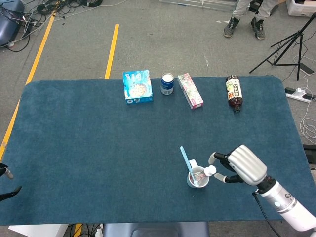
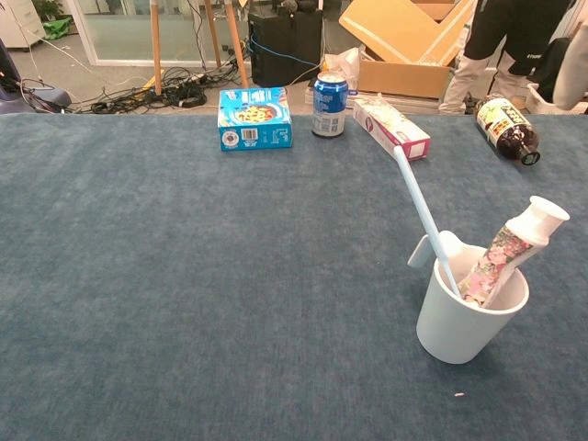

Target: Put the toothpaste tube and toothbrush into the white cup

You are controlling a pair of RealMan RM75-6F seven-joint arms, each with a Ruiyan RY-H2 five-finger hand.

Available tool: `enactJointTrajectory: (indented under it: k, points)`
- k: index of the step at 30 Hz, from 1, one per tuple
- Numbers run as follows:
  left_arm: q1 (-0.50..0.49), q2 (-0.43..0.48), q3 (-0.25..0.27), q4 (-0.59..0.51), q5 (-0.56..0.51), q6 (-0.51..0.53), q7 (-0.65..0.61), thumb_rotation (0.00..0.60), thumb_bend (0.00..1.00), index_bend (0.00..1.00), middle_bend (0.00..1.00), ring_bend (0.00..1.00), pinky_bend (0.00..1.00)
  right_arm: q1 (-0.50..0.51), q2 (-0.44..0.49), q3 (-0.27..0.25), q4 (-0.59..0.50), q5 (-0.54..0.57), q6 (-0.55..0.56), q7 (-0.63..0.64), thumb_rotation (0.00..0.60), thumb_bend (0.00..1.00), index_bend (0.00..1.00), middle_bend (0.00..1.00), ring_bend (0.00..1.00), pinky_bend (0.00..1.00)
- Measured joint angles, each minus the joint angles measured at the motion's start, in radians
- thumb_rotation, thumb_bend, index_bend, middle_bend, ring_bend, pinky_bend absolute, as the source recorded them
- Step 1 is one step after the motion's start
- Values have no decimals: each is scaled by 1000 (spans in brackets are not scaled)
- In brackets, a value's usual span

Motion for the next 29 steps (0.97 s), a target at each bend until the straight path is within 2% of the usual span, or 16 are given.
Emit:
enactJointTrajectory:
  k: [6, 12, 15, 19, 29]
  points:
    - [3, -2, 7, -6, 32, 16, 4, 600, 106, 539, 332, 359, 409, -90, -48, 31, 20, 71, 71, -291, 600, 104, 486, 650, 747, 880]
    - [5, -5, 18, -6, 84, 34, -5, 600, 105, 537, 338, 359, 410, -197, -153, 70, 97, 151, 173, -476, 600, 103, 481, 441, 530, 669]
    - [5, -7, 24, -5, 108, 39, -11, 600, 106, 536, 339, 359, 409, -234, -197, 84, 142, 165, 222, -503, 600, 104, 477, 380, 450, 580]
    - [2, -11, 30, 1, 140, 41, -28, 600, 105, 535, 343, 359, 409, -276, -239, 97, 191, 170, 279, -505, 600, 103, 473, 331, 396, 509]
    - [-7, -28, 41, 25, 202, 48, -62, 600, 105, 533, 344, 359, 409, -338, -289, 110, 285, 221, 302, -401, 600, 103, 473, 311, 363, 494]
